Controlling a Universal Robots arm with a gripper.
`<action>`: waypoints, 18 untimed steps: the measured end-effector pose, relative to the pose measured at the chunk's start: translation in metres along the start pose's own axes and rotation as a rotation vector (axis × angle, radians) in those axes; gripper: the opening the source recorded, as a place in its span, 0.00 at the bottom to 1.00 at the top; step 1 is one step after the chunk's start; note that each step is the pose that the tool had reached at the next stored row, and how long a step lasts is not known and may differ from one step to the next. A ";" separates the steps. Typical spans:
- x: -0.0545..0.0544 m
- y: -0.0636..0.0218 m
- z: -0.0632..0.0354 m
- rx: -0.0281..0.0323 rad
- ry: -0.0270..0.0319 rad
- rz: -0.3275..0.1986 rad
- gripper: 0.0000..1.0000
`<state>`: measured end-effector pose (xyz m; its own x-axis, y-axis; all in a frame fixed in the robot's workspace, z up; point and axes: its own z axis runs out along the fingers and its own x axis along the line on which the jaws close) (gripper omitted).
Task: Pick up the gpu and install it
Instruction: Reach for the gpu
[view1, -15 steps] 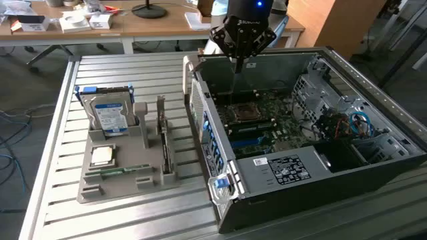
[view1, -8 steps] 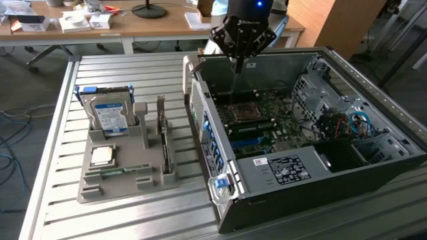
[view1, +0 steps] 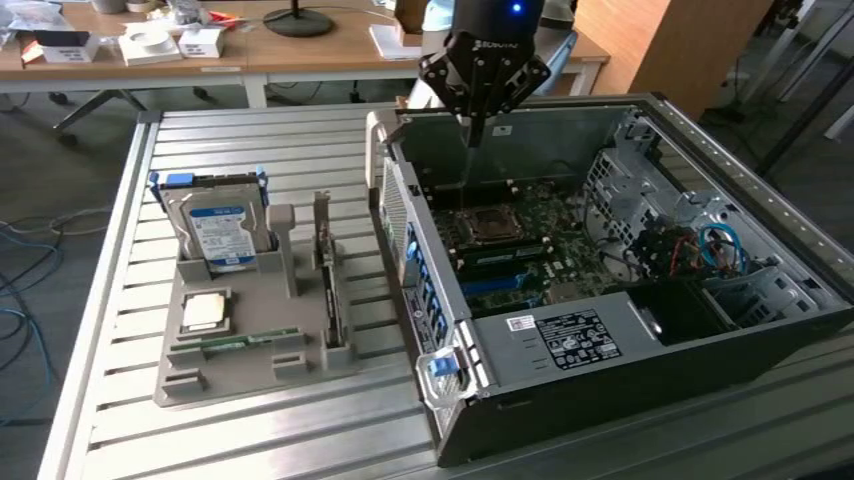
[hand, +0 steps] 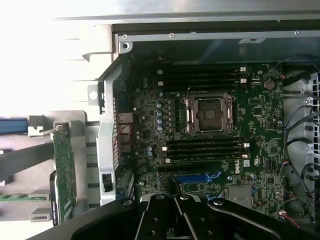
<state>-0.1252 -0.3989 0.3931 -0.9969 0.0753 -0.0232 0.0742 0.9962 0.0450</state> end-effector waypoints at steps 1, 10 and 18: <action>0.002 -0.0002 0.0000 0.0001 0.0000 0.000 0.11; 0.025 -0.0019 0.0006 -0.0001 -0.0002 0.001 0.11; 0.047 -0.0036 0.0011 0.0001 -0.0002 0.002 0.11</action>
<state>-0.1721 -0.3989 0.3908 -0.9967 0.0777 -0.0233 0.0766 0.9960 0.0450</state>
